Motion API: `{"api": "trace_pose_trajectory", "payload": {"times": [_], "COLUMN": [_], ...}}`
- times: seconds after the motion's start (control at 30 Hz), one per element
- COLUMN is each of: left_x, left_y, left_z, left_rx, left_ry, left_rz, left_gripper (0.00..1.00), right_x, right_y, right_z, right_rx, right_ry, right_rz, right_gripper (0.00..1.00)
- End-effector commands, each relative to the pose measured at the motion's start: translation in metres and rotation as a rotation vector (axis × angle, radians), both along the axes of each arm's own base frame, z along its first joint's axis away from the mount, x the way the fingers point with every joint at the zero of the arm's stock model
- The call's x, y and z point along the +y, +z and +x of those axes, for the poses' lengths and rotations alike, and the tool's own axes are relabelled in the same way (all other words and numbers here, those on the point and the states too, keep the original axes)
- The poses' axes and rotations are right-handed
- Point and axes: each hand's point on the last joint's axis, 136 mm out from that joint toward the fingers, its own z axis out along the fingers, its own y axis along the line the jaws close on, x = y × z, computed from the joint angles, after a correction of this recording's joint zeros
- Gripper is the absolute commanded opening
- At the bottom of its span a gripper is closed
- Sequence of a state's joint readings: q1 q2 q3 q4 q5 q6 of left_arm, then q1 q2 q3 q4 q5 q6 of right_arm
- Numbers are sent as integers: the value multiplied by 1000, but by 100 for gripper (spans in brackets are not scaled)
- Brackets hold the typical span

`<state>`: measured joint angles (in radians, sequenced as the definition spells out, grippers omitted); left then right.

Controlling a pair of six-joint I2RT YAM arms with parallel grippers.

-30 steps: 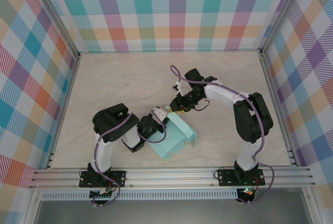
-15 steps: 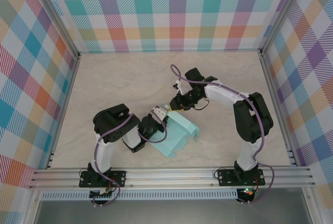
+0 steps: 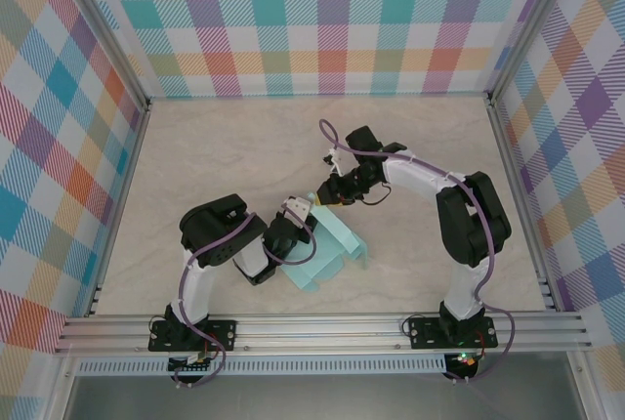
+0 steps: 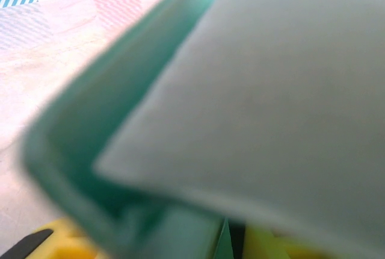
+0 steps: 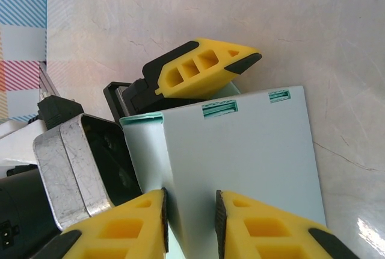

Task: Fold the paper box

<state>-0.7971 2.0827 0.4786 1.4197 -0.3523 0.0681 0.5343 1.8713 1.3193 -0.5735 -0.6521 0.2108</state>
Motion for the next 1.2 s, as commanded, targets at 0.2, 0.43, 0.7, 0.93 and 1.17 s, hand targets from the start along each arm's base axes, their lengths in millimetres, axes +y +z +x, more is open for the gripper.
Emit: {"api": "trace_pose_trajectory", "payload": {"times": [0.2,0.43,0.7,0.93,1.17], "left_x": [20,29,24,28,35], "left_y": [20,28,31,30,20], "left_z": [-4,-8,-10,9,19], "left_rx": [-25,-27,-32,-12,25], "left_ry": [-34,-84,-124,-28,62], "left_rz": [13,2,-9,-26,-39], "left_gripper": [48,44,32,10,4], "right_x": [-25,-26,-26,-26,-24], "right_y": [-51,-51,-50,-50,-55], "right_z": [-56,-53,-53,-55,-65], "right_rx": [265,264,261,257,263], "right_ry": [13,-5,-6,3,37], "right_rz": [-199,-195,-194,-198,-228], "right_gripper": [25,25,25,24,24]}}
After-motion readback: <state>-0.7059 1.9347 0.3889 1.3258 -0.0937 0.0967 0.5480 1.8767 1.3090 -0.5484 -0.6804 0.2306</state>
